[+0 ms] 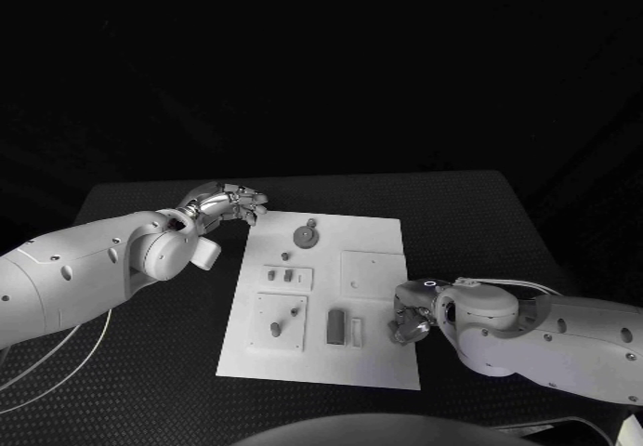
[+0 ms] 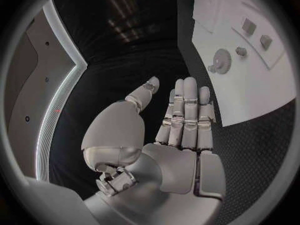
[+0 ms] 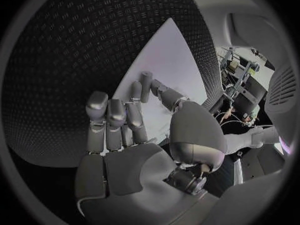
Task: Assemble the parts on the task board
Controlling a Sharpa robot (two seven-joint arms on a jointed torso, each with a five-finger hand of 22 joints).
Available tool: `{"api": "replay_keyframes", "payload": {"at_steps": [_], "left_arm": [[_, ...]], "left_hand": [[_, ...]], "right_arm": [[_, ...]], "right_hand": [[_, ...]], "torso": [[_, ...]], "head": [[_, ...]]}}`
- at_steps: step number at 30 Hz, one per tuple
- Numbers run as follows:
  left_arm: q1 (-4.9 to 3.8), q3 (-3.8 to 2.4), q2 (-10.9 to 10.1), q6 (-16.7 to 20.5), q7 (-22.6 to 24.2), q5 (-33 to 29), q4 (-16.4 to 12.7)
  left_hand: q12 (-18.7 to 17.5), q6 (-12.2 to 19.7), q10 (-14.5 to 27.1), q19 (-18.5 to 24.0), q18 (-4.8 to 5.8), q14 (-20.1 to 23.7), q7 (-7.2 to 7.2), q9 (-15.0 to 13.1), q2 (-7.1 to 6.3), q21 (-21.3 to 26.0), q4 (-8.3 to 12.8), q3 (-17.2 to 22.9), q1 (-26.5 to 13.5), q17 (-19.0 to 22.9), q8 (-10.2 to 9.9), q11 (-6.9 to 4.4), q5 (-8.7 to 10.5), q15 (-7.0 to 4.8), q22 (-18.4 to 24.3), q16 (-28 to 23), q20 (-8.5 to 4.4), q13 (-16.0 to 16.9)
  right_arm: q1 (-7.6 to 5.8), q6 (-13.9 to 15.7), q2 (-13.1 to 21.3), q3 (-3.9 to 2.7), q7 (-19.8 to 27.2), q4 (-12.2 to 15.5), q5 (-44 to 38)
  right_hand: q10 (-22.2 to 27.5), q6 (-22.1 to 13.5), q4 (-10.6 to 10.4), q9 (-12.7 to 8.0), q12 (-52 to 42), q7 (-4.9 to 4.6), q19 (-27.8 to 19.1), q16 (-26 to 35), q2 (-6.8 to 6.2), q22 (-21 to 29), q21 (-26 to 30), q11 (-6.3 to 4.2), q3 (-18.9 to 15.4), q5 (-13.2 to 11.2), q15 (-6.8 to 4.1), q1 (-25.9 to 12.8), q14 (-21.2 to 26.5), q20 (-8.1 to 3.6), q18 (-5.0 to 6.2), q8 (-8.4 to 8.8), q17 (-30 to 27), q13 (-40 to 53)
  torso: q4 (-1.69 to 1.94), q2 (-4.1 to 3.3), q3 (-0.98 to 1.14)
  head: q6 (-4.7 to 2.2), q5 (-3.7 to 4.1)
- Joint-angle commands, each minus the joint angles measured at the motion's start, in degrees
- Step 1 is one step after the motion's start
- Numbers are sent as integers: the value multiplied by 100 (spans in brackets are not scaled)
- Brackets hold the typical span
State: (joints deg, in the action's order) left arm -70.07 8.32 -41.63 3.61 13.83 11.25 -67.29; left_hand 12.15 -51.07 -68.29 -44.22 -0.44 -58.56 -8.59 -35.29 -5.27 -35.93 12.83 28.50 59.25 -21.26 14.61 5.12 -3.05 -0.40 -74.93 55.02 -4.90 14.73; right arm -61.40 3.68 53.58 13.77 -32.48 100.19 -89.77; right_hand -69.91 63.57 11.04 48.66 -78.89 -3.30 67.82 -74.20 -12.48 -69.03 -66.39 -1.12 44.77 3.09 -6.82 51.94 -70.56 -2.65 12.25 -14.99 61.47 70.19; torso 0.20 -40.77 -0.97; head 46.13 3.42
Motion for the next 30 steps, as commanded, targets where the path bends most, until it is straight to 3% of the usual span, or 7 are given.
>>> {"api": "replay_keyframes", "payload": {"at_steps": [1, 4, 11, 15, 22, 25, 30], "left_arm": [[-3, -4, -1, -35, 41, 14, -21], [-3, -3, -3, -33, 44, 16, -21], [-3, -3, -4, -31, 46, 17, -22], [-3, -3, -8, -23, 48, 19, -25], [-3, -3, -10, -20, 49, 23, -25], [-4, -3, -12, -16, 51, 24, -24], [-4, -3, -13, -16, 50, 24, -26]], "left_hand": [[36, -8, 43, 19, 26, 38, -47, -6, -12, 40, -21, -3, -34, -8, -31, 5, 6, 10, -46, -37, -104, -9], [36, -8, 43, 19, 26, 38, -47, -6, -11, 40, -20, -3, -33, -9, -31, 5, 6, 10, -47, -37, -104, -9], [37, -8, 44, 18, 25, 37, -47, -7, -10, 41, -19, -2, -31, -10, -31, 5, 6, 10, -48, -37, -104, -9], [37, -8, 44, 18, 25, 37, -47, -7, -10, 41, -18, -2, -29, -10, -31, 5, 6, 10, -49, -37, -104, -10], [39, -9, 43, 18, 25, 37, -46, -8, -11, 42, -16, -2, -26, -12, -31, 5, 6, 10, -51, -36, -104, -9], [39, -10, 43, 17, 25, 36, -46, -8, -11, 42, -16, -2, -25, -12, -31, 5, 6, 9, -52, -36, -104, -9], [40, -11, 43, 17, 25, 36, -46, -9, -12, 42, -14, -2, -24, -13, -30, 4, 7, 9, -53, -36, -104, -9]], "right_arm": [[63, -175, -27, 46, -69, -75, -144], [63, -196, -27, 46, -68, -93, -151], [62, -143, -8, 46, -45, -121, 300], [61, -25, 13, 44, -54, -116, 792], [48, 118, 49, 43, -44, -69, 943], [35, 308, 92, 42, -29, -25, 992], [-66, 671, 138, 37, 31, 43, 1305]], "right_hand": [[49, -224, 89, -974, 48, -170, -46, 35, 76, 8, -35, -5, 28, -9, 9, 126, 42, 2, 275, 115, 2, -15], [54, -213, 182, -1001, 73, -172, -63, 52, 147, 8, -41, -2, 42, 4, 18, 166, 39, 22, 275, 120, 17, -12], [80, -180, 310, -1080, 152, -173, -105, 104, 471, 17, -48, 0, 186, 231, 33, 177, 34, 79, 275, 131, 58, -17], [60, -163, 318, -1102, 157, -171, -109, 117, 517, 20, -55, -1, 219, 300, 36, 130, 28, 94, 275, 128, 71, 8], [23, -137, 349, -1128, 157, -164, -99, 129, 543, 25, -72, -7, 228, 394, 36, 50, 9, 105, 275, 117, 92, 50], [6, -122, 292, -1153, 168, -159, -88, 145, 495, 37, -77, -11, 217, 253, 33, -55, -4, 108, 275, 112, 108, 73], [-33, -96, 254, -1167, 158, -150, -75, 153, 469, 48, -80, -21, 242, 232, 27, -87, -17, 102, 275, 100, 120, 111]], "torso": [[-2, -1, 4], [-8, -1, 2], [-2, 0, 2], [-2, 0, 6], [-6, -1, 1], [-4, 0, 0], [-2, -1, 0]], "head": [[3, -2], [4, -3], [16, -8], [19, -15], [12, -23], [10, -23], [12, -18]]}}
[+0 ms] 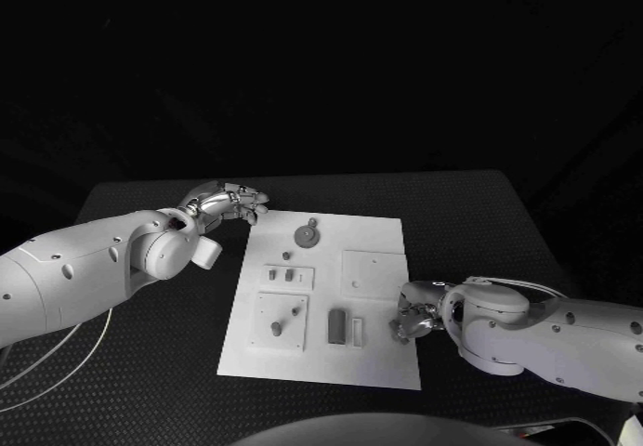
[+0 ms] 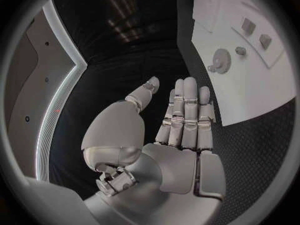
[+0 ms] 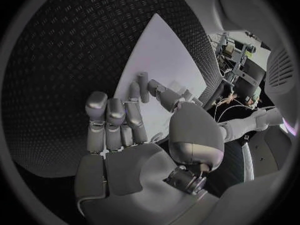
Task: Assemble the parts on the task board
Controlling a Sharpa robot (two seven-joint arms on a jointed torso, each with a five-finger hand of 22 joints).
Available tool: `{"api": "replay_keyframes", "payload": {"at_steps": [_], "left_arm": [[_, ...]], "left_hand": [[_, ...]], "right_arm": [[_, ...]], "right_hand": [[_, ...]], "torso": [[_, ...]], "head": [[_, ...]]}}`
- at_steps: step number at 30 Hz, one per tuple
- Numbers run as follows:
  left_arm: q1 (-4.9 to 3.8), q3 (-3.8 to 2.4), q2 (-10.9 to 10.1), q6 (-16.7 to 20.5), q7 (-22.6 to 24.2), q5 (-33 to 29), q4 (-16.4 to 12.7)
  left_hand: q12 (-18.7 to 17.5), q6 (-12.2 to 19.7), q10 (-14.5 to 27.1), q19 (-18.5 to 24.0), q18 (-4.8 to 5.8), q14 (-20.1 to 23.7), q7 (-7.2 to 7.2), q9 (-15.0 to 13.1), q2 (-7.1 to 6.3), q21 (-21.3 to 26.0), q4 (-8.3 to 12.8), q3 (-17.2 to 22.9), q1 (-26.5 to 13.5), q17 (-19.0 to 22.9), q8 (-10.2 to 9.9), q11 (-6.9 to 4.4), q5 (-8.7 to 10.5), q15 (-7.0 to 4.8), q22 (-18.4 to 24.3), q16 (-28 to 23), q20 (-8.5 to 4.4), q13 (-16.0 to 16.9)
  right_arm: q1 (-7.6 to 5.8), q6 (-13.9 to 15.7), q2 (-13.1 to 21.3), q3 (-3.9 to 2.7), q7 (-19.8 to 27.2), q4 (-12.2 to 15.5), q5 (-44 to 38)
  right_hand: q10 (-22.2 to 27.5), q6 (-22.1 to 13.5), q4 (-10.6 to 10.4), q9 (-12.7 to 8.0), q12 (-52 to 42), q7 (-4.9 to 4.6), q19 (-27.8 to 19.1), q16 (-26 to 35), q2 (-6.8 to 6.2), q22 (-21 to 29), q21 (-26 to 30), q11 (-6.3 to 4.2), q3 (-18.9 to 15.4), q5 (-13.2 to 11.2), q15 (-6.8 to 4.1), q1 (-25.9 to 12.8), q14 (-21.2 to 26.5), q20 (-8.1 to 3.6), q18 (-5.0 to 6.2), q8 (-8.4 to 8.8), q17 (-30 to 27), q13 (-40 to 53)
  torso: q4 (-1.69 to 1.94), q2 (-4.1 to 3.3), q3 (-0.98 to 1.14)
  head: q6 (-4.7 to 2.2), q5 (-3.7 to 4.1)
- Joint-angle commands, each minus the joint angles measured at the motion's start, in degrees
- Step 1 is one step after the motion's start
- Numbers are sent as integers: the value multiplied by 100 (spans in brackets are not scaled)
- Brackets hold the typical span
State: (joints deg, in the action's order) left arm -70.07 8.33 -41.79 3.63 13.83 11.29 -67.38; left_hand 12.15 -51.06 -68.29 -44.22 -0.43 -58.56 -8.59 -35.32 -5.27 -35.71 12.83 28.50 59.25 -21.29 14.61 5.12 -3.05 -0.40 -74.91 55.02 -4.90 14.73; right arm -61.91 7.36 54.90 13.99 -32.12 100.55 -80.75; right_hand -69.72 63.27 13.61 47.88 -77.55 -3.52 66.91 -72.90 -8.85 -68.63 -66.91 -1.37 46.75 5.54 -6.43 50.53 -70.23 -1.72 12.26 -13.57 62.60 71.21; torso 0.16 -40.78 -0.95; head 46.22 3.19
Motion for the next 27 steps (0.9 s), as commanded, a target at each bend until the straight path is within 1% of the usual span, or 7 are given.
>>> {"api": "replay_keyframes", "payload": {"at_steps": [1, 5, 10, 16, 21, 27], "left_arm": [[-4, -3, 4, -18, 50, 21, -16], [-4, -3, 4, -17, 51, 21, -19], [-4, -3, 5, -15, 50, 21, -22], [-4, -3, 3, -9, 47, 24, -23], [-4, -3, 12, -16, 48, 32, -27], [-5, -4, 21, 8, 13, 101, -25]], "left_hand": [[40, -11, 43, 17, 24, 36, -46, -6, -12, 21, -14, -2, -23, -10, -30, 5, 6, 9, -55, -36, -105, -10], [41, -12, 43, 17, 24, 36, -46, -6, -12, 21, -13, -2, -22, -11, -30, 4, 6, 9, -56, -36, -105, -10], [42, -13, 43, 16, 24, 36, -45, -7, -12, 21, -12, -2, -20, -12, -30, 4, 6, 9, -57, -36, -105, -9], [43, -13, 43, 16, 24, 36, -45, -8, -13, 22, -11, -2, -19, -13, -30, 4, 6, 9, -59, -36, -105, -9], [44, -15, 42, 15, 23, 36, -44, -9, -12, 23, -8, 0, -13, -14, -29, 3, 5, 8, -60, -36, -105, -9], [45, -16, 42, 15, 23, 36, -44, -10, -12, 23, -7, 0, -11, -15, -29, 3, 5, 8, -62, -36, -105, -9]], "right_arm": [[-42, 378, 13, 13, 14, 24, 508], [-109, 604, 7, 7, 70, 83, 930], [-120, 744, -30, 5, 99, 111, 1432], [-124, 766, -101, 5, 77, 118, 1762], [-123, 590, -218, 7, 95, 62, 2184], [-120, 559, -379, 8, 115, -11, 2412]], "right_hand": [[-60, -59, -5, -1090, 22, -125, 20, 25, 97, 10, -30, 1, 49, -6, -13, 50, -53, 7, 274, -46, 9, 15], [-66, -45, -12, -1097, 28, -118, 31, 32, 61, 17, -34, -7, 65, 24, -21, 42, -61, -2, 274, -54, 16, 23], [-64, -43, -16, -1103, 37, -117, 38, 38, 33, 22, -36, -9, 68, 45, -26, 30, -65, -7, 274, -56, 20, 23], [-43, -52, -14, -1114, 60, -119, 41, 51, 21, 28, -37, -7, 65, 94, -36, 14, -64, -18, 274, -52, 27, 12], [-33, -57, -13, -1121, 72, -122, 40, 58, 6, 32, -38, -5, 44, 99, -39, -12, -62, -21, 274, -50, 32, 9], [-10, -77, -11, -1136, 91, -131, 25, 71, 20, 36, -37, 4, -1, 120, -41, -64, -51, -28, 274, -42, 46, 14]], "torso": [[2, -1, -1], [0, -1, -1], [-1, -2, -1], [-4, 1, -2], [0, -1, -5], [-2, -2, -2]], "head": [[3, 5], [4, 4], [13, -7], [19, -8], [18, 2], [0, 14]]}}
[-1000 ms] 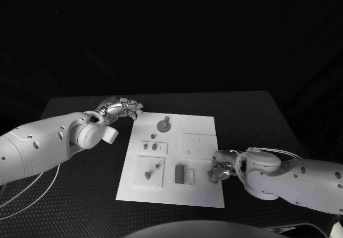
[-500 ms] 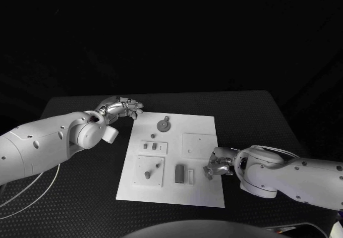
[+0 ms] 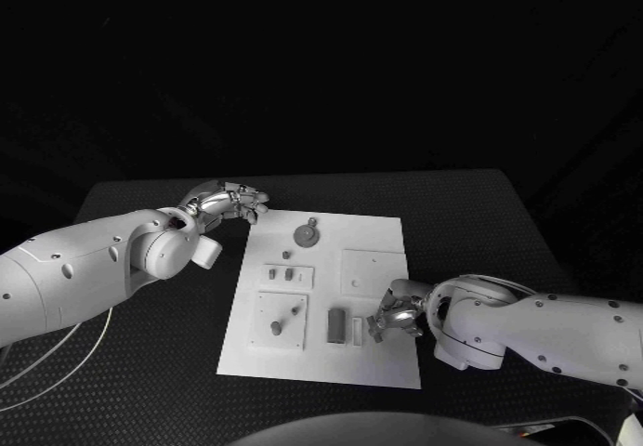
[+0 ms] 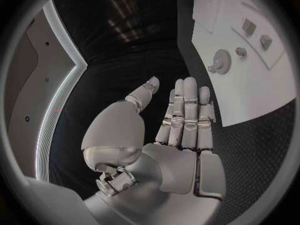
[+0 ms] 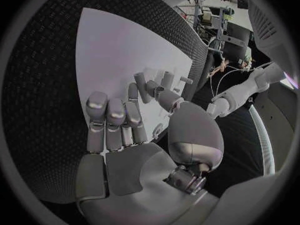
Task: Assemble the parts on the task board
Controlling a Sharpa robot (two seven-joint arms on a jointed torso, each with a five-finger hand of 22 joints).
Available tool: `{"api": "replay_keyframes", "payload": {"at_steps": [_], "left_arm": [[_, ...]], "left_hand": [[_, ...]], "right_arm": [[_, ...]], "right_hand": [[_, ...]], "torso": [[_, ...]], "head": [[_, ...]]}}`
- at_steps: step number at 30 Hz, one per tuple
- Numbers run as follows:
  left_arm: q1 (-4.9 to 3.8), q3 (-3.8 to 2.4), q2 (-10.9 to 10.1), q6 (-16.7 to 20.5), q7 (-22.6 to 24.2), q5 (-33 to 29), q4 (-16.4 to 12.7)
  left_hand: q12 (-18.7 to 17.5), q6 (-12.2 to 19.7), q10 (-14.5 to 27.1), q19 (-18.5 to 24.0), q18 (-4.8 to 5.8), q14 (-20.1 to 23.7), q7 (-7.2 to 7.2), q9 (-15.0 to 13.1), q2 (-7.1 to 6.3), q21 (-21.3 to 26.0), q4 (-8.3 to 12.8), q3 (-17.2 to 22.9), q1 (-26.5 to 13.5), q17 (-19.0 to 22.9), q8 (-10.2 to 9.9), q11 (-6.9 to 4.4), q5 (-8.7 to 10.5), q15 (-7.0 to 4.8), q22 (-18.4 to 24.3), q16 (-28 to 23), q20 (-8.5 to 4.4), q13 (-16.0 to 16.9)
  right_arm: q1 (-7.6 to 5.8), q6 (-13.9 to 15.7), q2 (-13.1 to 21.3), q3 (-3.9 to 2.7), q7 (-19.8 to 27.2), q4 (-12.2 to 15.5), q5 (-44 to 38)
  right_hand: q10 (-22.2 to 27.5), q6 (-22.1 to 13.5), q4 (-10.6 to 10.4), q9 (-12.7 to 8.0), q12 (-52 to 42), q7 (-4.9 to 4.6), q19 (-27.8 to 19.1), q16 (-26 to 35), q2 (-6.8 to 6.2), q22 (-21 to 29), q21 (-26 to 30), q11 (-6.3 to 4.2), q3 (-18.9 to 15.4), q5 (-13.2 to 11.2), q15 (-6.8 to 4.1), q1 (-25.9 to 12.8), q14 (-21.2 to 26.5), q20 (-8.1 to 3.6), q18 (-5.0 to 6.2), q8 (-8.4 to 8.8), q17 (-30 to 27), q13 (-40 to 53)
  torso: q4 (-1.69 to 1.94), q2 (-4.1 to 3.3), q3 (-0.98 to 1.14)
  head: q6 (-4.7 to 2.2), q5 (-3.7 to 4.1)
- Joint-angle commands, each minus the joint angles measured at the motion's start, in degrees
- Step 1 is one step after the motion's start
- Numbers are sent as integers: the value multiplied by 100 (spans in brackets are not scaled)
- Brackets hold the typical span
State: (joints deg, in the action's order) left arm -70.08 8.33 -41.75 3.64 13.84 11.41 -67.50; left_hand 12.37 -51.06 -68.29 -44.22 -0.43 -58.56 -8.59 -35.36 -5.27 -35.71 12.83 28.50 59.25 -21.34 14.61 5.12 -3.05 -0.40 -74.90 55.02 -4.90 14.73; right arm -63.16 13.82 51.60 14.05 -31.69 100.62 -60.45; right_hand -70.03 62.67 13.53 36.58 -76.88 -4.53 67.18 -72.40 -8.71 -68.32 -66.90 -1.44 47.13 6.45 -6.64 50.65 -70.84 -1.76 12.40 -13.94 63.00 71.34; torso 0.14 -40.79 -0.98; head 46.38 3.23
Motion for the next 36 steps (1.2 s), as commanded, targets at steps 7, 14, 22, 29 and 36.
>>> {"api": "replay_keyframes", "payload": {"at_steps": [7, 14, 22, 29, 36], "left_arm": [[-4, -4, 23, -3, 12, 90, -14], [-4, -4, 36, 1, -26, 110, -2], [-4, -4, 27, 36, -67, 128, 10], [-4, -4, 29, 39, -80, 135, 8], [-4, -4, 22, 42, -81, 136, 11]], "left_hand": [[25, -17, 42, 13, 24, 35, -44, -6, -14, 23, -8, 0, -13, -11, -29, 3, 3, 8, -65, -36, -105, -9], [26, -18, 42, 12, 24, 35, -44, -7, -15, 23, -10, 0, -14, -12, -29, 3, 3, 8, -66, -36, -105, -9], [27, -17, 42, 9, 24, 33, -44, -7, -15, 23, -12, 0, -14, -14, -30, 3, 3, 8, -69, -35, -105, -10], [28, -17, 43, 6, 22, 31, -43, -8, -14, 22, -11, 3, -10, -16, -31, 3, 3, 7, -71, -34, -107, -10], [29, -17, 43, 3, 22, 28, -43, -9, -16, 21, -12, 4, -9, -18, -31, 3, 3, 6, -74, -32, -108, -10]], "right_arm": [[40, -25, -175, 3, 62, -103, 392], [70, -121, -232, 2, 87, -146, 396], [87, -111, -286, 2, 124, -180, 432], [88, -50, -326, 2, 202, -161, 513], [88, 41, -333, 1, 255, -175, 615]], "right_hand": [[27, -23, 10, -18, 30, -33, -9, 29, 8, 9, -42, 13, -64, 105, -21, -102, 14, -33, 260, -5, 24, 21], [37, -33, 50, -27, 38, -35, -15, 36, -14, 11, -45, 14, -91, 117, -23, -103, 19, -43, 260, -4, 36, 31], [48, -38, 42, -37, 47, -40, -22, 46, -11, 17, -46, 19, -145, 128, -21, -160, 25, -46, 260, -6, 51, 43], [46, -36, 10, -45, 51, -40, -28, 53, -17, 25, -46, 19, -198, 114, -20, -221, 26, -49, 260, -11, 64, 60], [46, -16, -83, -57, 66, -31, -33, 66, -7, 35, -48, 12, -244, 80, -23, -338, 23, -50, 260, -26, 81, 70]], "torso": [[10, 0, 6], [10, 2, 0], [6, 0, 7], [4, 2, 1], [4, 2, -2]], "head": [[-31, -11], [-51, 8], [-39, -34], [-51, -65], [-67, -83]]}}
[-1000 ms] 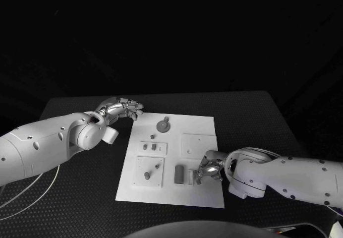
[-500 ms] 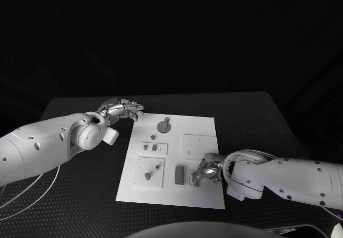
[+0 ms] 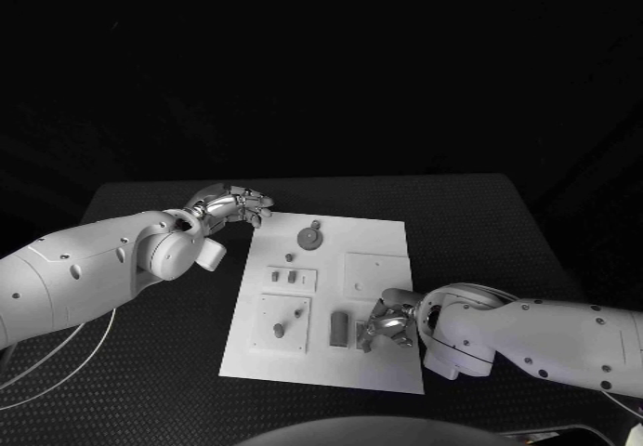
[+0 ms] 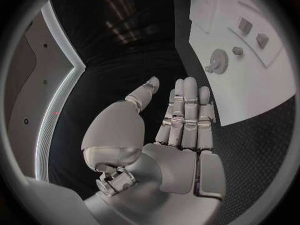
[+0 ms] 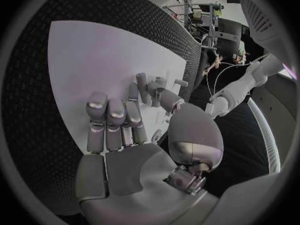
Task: Assemble the parts on the task board
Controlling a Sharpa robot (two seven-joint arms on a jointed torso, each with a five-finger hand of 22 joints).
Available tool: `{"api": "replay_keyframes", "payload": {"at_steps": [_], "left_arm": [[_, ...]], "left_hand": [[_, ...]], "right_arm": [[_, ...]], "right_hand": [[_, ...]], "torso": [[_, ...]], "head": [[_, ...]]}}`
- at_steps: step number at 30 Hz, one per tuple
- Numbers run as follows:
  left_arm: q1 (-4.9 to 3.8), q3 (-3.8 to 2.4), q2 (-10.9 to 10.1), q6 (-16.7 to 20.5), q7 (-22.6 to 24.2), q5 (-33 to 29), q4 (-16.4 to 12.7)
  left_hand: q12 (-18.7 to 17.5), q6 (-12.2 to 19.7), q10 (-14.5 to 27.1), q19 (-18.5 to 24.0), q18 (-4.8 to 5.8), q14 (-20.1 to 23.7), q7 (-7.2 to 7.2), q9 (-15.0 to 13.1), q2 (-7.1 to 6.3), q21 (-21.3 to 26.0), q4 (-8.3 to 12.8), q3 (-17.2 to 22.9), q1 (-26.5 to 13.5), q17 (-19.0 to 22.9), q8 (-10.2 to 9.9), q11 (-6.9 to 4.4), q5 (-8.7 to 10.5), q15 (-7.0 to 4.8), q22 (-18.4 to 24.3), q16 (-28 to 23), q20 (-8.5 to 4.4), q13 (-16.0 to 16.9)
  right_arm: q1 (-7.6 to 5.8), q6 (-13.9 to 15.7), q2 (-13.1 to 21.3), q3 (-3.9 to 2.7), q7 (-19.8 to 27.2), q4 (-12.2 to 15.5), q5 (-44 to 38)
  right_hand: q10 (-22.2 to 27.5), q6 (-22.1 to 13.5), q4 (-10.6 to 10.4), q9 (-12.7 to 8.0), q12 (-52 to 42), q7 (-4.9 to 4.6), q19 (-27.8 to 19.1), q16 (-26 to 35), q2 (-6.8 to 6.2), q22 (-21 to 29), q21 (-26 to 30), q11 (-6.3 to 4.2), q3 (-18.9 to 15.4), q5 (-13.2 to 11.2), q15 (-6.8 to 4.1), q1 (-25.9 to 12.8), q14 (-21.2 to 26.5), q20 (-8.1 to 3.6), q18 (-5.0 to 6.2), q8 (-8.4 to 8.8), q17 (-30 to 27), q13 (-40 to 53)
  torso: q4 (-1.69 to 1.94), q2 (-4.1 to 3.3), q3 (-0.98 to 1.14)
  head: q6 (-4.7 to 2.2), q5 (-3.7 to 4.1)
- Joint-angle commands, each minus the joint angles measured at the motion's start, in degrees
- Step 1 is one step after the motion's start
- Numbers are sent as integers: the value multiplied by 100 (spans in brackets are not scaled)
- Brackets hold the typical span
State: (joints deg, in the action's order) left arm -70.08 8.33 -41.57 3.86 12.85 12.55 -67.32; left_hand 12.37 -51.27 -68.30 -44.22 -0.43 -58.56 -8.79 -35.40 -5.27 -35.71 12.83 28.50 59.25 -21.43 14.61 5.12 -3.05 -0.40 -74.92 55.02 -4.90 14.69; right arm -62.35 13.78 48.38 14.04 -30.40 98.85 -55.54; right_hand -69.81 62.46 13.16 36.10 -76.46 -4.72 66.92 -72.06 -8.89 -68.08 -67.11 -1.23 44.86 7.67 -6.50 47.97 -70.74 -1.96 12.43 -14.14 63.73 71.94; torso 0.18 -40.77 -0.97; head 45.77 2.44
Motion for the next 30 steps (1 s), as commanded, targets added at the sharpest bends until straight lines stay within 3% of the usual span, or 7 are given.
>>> {"api": "replay_keyframes", "payload": {"at_steps": [1, 21, 30], "left_arm": [[-4, -4, 5, 16, 16, 23, -6], [-4, -4, -1, 10, 5, 23, -5], [-4, -4, -3, 8, 2, 23, -5]], "left_hand": [[30, 3, 43, 2, 21, 26, -23, -5, -15, 21, -12, 5, -8, -9, -31, 3, 3, 5, -72, -31, -108, -5], [32, 3, 44, -4, 21, 23, -23, -7, -23, 20, -18, 2, -15, -13, -32, 3, 3, 4, -76, -30, -109, -6], [33, 3, 44, -5, 21, 23, -23, -7, -23, 21, -23, 1, -19, -14, -33, 3, 3, 4, -78, -30, -109, -6]], "right_arm": [[6, 54, -13, 2, 137, 0, 134], [6, 92, -57, 1, 196, -68, 173], [6, 112, -77, 1, 240, -84, 173]], "right_hand": [[17, 7, -72, -15, 26, -9, -11, 35, 24, 13, -26, -11, -17, -59, -38, -102, 12, -32, 257, -8, 13, 18], [18, 40, -194, -46, 68, 5, -20, 64, 22, 28, -33, -26, 36, -175, -44, -271, -1, -34, 257, -30, 35, 15], [13, 38, -321, -78, 95, 7, -13, 88, -186, 47, -41, -28, 81, -392, -52, -370, -12, -49, 257, -40, 59, 32]], "torso": [[2, -1, -4], [-6, -1, 6], [-4, -2, 2]], "head": [[-7, -1], [1, -14], [14, -11]]}}
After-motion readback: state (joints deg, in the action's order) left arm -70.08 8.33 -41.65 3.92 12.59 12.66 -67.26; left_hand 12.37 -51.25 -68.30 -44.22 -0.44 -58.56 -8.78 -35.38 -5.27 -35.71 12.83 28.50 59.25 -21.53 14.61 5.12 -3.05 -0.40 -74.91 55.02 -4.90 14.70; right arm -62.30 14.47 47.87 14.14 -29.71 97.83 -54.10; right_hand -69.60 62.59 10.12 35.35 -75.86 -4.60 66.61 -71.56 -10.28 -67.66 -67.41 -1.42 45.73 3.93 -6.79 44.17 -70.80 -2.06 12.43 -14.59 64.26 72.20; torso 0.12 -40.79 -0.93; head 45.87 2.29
